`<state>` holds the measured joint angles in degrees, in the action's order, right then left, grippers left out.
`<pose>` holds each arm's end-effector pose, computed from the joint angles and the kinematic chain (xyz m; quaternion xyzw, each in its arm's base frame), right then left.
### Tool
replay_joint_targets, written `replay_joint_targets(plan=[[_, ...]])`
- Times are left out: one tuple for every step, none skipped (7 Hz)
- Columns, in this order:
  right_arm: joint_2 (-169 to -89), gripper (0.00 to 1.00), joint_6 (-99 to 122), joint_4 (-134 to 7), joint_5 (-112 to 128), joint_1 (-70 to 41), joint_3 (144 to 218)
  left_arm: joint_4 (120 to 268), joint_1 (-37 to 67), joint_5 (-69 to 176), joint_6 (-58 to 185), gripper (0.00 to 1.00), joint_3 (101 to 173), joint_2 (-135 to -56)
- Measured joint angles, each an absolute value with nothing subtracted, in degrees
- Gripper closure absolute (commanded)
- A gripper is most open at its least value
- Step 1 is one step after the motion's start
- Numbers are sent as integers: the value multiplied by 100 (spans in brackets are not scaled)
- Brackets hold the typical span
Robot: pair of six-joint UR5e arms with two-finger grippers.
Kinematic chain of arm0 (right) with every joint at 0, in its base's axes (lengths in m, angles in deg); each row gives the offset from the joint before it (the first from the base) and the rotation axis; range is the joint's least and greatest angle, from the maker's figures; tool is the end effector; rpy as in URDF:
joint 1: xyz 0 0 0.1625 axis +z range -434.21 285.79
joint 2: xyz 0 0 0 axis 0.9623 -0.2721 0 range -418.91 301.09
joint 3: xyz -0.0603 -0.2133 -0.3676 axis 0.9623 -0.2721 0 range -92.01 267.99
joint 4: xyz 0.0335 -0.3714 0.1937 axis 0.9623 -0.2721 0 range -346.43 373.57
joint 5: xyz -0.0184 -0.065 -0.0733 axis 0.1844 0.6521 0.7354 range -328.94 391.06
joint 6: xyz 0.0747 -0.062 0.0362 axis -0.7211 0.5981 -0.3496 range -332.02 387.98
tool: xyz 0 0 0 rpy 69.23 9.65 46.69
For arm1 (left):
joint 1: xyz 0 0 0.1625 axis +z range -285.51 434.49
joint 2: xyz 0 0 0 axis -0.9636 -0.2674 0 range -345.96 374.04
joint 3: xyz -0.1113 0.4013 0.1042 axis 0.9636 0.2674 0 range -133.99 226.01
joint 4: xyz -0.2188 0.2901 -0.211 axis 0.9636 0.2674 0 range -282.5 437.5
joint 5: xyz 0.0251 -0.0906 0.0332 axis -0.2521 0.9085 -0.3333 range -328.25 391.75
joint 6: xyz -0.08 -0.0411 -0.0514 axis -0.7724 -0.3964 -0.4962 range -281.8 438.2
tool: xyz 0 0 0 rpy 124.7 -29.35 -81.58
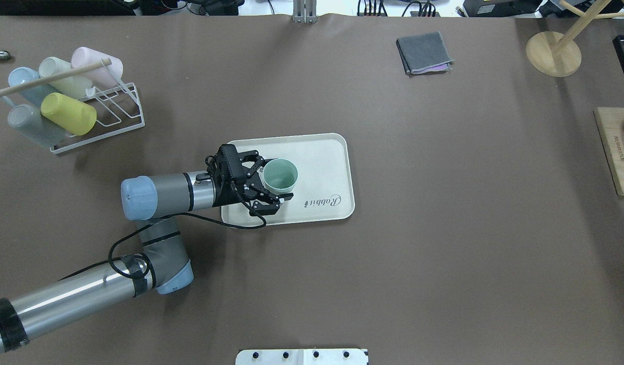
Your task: Pick up and place green cup on tray
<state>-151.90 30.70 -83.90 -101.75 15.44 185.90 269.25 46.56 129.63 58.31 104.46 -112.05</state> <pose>0.0600 -0.4713 0.6374 -0.0133 -0.3652 -0.0168 0.9307 0.5809 -0.4427 0.3533 0.5756 0.5546 0.2665 0.5385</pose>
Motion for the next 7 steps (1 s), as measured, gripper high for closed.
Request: replay_joint_targets(plan=[[-15190, 0, 3070, -8390, -10175, 1544, 18590, 26988, 4624, 12967, 5838, 1, 10498, -11107], [-15190, 0, 3070, -8390, -10175, 1544, 18589, 27020, 4607, 12972, 5841, 1, 10560, -11028], [-15190, 0, 3070, -8390, -10175, 1544, 18588, 27032, 4595, 12974, 5840, 1, 10621, -10986], [-15190, 0, 3070, -8390, -10179, 1544, 18588, 27024, 4592, 12975, 5814, 1, 10778, -10920], [-15190, 0, 3072, -8390, -10193, 1544, 18596, 26949, 4596, 12975, 5767, 1, 11088, -10807], [-15190, 0, 3076, -8390, -10208, 1544, 18608, 26789, 4606, 12975, 5736, 1, 11417, -10709], [-15190, 0, 3078, -8390, -10217, 1544, 18613, 26594, 4604, 12975, 5698, 1, 11665, -10668]])
